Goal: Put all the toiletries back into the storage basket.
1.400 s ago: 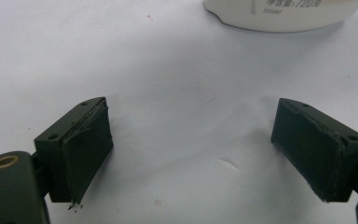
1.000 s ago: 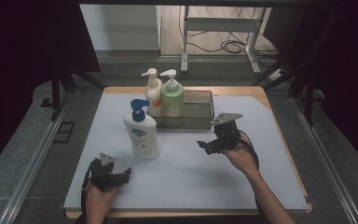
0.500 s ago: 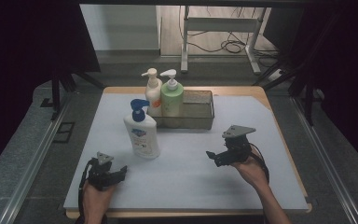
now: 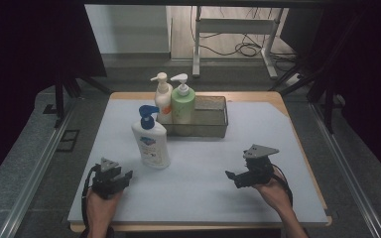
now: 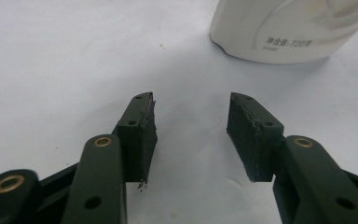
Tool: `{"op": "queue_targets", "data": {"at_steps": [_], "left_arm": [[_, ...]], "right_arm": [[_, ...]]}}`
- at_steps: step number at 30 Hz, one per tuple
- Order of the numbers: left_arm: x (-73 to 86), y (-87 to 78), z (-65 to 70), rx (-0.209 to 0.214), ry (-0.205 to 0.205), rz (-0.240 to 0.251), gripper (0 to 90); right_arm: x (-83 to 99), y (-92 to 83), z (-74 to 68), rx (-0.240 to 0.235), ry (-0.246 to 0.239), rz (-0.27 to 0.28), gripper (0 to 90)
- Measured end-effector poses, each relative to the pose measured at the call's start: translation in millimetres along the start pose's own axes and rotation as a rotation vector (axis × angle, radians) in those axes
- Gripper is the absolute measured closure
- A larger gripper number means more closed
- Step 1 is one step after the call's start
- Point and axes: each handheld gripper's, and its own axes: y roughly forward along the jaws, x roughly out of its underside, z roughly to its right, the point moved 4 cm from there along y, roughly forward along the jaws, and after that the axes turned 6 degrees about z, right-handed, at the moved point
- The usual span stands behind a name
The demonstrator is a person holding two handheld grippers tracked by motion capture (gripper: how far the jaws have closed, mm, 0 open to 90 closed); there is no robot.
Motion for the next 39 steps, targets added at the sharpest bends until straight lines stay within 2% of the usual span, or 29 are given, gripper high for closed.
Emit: {"op": "queue_targets", "data": {"at_steps": [10,20,28,32,35,39], "left_arm": [[-6.2,1.2,-0.9,0.009,0.013,0.024,59.4],[-14.2,4.8,-4.9,0.020,0.010,0.043,65.5],[-24.7,9.0,-12.5,0.037,-0.003,0.056,71.2],[-30.4,11.6,-14.7,0.051,-0.010,0.060,76.0],[-35.1,14.4,-15.1,0.060,-0.007,0.058,81.0],[-41.8,20.6,-13.4,0.079,0.011,0.060,88.6]], "right_arm": [[25.4,-2.4,-5.9,-0.001,0.017,-0.034,1.3],[46.2,-6.2,-4.4,0.012,0.059,-0.059,1.9],[64.6,-3.3,-4.6,0.027,0.054,-0.108,2.0],[69.8,-2.2,-2.9,0.033,0.061,-0.122,1.7],[73.3,-0.9,-1.3,0.022,0.098,-0.115,0.4],[73.6,-0.7,-1.6,0.025,0.096,-0.115,0.2]]}}
